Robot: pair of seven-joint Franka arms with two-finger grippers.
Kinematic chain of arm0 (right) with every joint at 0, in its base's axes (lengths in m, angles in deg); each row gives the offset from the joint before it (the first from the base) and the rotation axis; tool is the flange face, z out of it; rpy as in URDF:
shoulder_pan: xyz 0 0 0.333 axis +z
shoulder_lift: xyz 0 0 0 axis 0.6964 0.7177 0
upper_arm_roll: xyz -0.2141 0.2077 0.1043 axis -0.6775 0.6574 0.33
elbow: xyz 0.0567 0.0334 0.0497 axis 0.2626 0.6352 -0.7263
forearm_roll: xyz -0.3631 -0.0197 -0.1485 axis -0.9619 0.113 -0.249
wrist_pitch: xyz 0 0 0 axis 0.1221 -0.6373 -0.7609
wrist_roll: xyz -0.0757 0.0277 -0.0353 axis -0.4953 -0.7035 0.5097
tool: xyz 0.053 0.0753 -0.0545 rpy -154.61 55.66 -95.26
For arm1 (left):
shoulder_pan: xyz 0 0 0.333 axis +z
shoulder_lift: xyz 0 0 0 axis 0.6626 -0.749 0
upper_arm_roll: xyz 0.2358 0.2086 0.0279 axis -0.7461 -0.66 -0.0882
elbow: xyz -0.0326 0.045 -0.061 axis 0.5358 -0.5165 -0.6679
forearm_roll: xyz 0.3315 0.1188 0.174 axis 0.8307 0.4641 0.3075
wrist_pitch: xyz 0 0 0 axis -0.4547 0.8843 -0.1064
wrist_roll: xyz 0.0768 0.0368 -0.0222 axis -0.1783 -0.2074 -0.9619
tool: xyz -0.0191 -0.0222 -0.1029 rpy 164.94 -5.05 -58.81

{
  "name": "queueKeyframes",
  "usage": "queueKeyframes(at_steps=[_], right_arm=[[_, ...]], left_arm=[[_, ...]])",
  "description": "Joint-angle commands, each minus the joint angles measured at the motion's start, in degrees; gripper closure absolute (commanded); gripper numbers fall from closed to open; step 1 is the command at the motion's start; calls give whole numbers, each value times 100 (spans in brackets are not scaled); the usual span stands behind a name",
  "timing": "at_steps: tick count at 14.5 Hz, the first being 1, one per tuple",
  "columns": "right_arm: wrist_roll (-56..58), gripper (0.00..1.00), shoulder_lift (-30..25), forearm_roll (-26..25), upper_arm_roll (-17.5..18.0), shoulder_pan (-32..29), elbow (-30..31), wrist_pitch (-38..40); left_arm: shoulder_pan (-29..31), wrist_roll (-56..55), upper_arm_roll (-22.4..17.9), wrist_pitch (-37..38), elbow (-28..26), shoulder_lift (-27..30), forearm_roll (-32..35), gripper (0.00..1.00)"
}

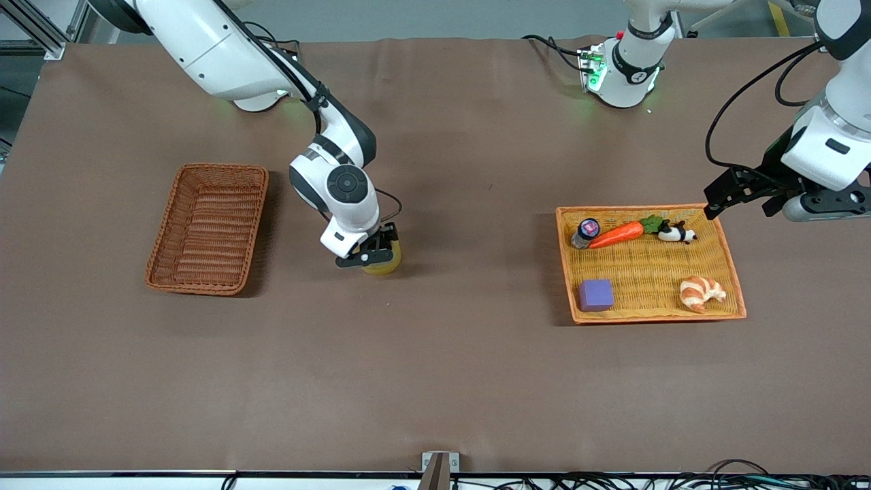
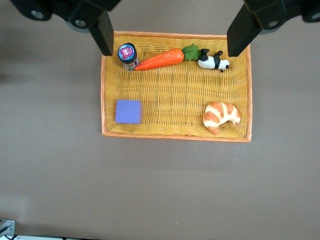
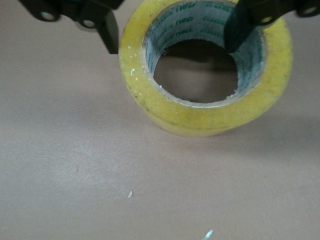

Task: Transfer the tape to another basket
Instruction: 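Carry the tape roll with the right gripper over the empty basket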

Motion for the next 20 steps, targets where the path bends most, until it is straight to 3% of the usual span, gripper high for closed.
queueKeyframes(at_steps=[1,2,5,7,9,13,15,18,19,20], right_arm=[[-179,23,119,-316,44,-57,14,-34],[-179,26,119,-316,44,-58,14,-34],[-170,66,119,-352,44,-58,-4,9],[-179,78,119,-343,44,-49,-13,36],[-275,96,119,-325,44,-58,-30,62],[-460,100,13,-316,97,-145,-161,289],[-443,100,-275,-290,420,-530,-469,1113],[-216,100,-978,-168,1185,-1742,-487,1835],[195,100,-1224,42,1152,-1867,-496,2160],[903,100,-1566,296,786,-1903,-487,2424]], left_arm=[[-89,43,-60,-59,-112,42,126,0],[-89,52,-60,-42,-112,42,126,0],[-80,61,-60,-41,-121,33,135,0],[-89,52,-69,-15,-121,33,135,0],[-89,61,-60,20,-121,42,274,0],[-133,113,-60,46,-112,33,346,0],[-141,70,-60,55,-121,33,346,0],[-133,131,-60,46,-104,33,337,0],[-133,131,-60,46,-104,33,311,0],[-141,122,-60,46,-95,33,311,0]])
